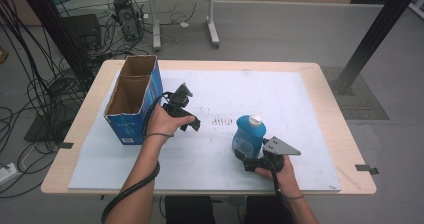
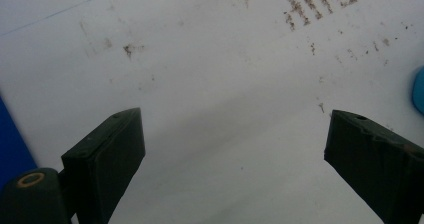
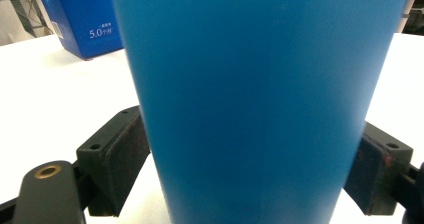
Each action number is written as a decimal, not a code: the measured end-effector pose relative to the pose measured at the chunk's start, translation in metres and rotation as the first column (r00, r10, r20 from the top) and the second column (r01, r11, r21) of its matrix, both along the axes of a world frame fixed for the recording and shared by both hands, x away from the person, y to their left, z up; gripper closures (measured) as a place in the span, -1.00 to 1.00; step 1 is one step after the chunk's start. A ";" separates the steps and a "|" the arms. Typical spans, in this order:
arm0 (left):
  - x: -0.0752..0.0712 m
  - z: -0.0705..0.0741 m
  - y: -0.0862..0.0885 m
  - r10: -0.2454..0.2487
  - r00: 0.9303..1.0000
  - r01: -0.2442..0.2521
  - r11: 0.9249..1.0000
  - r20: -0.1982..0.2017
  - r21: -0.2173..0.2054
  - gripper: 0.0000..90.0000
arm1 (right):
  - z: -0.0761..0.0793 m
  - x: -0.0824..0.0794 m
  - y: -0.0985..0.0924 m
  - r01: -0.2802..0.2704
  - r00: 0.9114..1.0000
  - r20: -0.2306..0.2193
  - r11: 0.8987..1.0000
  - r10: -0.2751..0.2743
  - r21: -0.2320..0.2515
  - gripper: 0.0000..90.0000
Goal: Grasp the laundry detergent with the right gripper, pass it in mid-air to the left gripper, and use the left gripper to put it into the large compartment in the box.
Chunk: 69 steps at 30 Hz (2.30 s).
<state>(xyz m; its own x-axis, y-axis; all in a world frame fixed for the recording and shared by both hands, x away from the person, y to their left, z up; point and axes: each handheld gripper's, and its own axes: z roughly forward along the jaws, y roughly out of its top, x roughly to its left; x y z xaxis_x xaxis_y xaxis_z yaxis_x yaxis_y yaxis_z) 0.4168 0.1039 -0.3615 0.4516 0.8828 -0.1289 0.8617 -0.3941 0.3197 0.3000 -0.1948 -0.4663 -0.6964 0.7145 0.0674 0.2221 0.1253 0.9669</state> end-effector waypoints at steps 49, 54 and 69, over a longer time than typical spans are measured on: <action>-0.005 0.003 -0.001 0.004 1.000 -0.004 1.000 0.003 0.005 -0.79 | 0.000 0.000 -0.001 0.004 1.000 0.001 1.000 -0.004 0.001 -0.13; -0.004 0.002 -0.002 0.000 1.000 0.000 1.000 -0.001 0.007 -0.79 | 0.000 -0.001 0.000 0.005 1.000 0.005 1.000 -0.005 -0.002 -0.12; -0.003 -0.001 -0.001 0.003 1.000 -0.003 1.000 -0.005 0.008 -0.79 | -0.001 -0.001 0.000 0.006 1.000 0.010 1.000 -0.006 -0.005 -0.12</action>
